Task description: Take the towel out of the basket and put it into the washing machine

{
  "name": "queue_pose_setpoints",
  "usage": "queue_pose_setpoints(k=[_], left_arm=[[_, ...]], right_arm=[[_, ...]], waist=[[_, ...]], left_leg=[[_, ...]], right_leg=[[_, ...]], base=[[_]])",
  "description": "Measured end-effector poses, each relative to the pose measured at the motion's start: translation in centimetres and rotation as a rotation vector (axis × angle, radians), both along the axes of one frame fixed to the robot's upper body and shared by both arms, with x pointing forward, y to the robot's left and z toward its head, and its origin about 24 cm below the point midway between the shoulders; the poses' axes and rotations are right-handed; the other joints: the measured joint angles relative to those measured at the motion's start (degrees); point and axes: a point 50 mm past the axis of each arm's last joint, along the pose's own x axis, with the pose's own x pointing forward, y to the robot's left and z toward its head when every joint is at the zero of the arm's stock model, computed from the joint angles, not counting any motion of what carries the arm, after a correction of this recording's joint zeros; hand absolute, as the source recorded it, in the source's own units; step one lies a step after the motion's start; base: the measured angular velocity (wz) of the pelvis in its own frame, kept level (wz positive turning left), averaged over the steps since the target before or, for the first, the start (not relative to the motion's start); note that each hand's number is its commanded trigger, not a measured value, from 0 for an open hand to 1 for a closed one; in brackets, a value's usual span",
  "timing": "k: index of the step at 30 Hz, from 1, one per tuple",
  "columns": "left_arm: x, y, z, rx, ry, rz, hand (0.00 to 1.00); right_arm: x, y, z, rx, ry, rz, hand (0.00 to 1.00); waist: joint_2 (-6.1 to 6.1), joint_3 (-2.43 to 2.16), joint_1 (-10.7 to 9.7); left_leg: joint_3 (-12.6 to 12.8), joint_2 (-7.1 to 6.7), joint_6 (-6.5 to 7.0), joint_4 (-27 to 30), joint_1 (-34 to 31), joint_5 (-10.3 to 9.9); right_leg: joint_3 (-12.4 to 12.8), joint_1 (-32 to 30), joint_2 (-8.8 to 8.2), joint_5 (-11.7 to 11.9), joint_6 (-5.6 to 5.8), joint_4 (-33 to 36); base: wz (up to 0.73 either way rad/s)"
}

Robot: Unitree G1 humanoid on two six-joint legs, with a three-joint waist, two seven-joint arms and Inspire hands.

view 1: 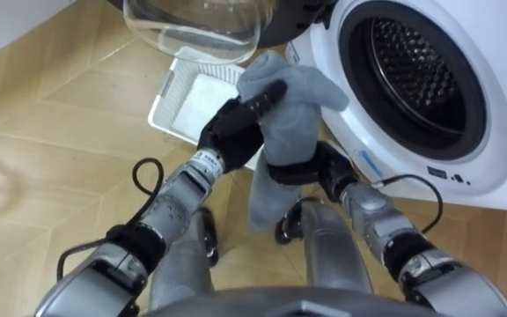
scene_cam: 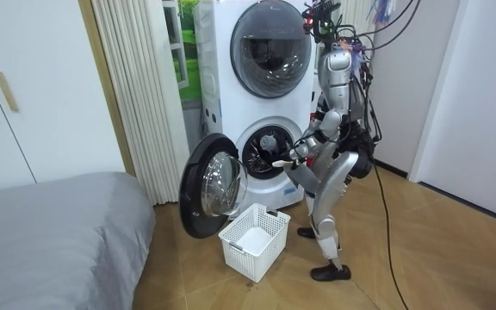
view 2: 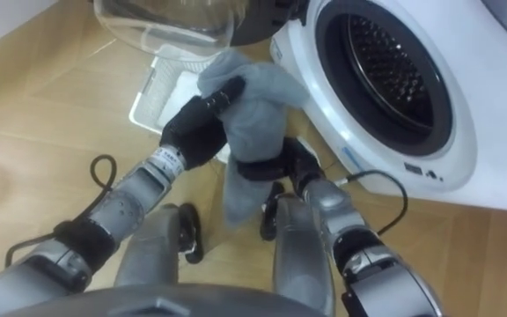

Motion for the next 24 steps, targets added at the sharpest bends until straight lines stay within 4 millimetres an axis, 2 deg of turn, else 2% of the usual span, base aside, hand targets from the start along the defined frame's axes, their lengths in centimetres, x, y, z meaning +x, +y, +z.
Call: queue_pose_setpoints(k=[4,9,14,22,24], left_arm=[[-0.5,1.7,-0.9,0.192,0.006,-0.027,0.00],[-2.8,4.6,-3.2,0.498,0.100,-0.039,0.00],[-2.9,5.8,-3.5,0.659,0.121,-0.026,0.00],[-2.8,6.1,-3.9,0.764,0.169,-0.022,0.00],[-2.9,5.9,-4.0,0.774,0.182,-0.017,0.00]], right_arm=[[-0.6,-2.1,-0.6,0.027,0.077,-0.166,1.00],[-0.5,-5.9,-0.3,0.141,0.111,-0.473,1.00],[0.1,-8.3,0.4,0.234,0.103,-0.663,1.00],[0.3,-8.5,0.4,0.404,0.157,-0.807,1.00],[0.7,-8.4,0.7,0.463,0.154,-0.845,1.00]], waist=[[0.36,0.19,2.9],[1.21,0.60,5.8],[1.22,0.60,6.3],[1.05,0.73,6.3],[0.81,0.88,6.2]], left_leg=[[0.0,-0.23,-0.17,-1.2,0.0,0.4],[0.0,-0.95,-0.11,-1.7,-0.6,0.4],[-0.1,-2.57,0.62,-2.7,-0.7,1.1],[-0.2,-3.25,1.08,-2.1,-2.0,1.4],[-0.2,-3.30,1.15,-2.0,-2.6,1.5]], right_leg=[[-0.4,-0.3,-0.26,0.0,-0.09,-0.2],[0.0,-1.2,-0.76,-0.4,0.25,0.2],[-0.1,-1.7,-2.44,-0.8,0.77,1.0],[-0.2,-2.7,-3.33,-1.1,1.19,1.9],[-0.2,-3.5,-3.43,-1.1,1.18,2.2]], base=[[0.01],[0.03],[0.13],[0.05],[0.03]])
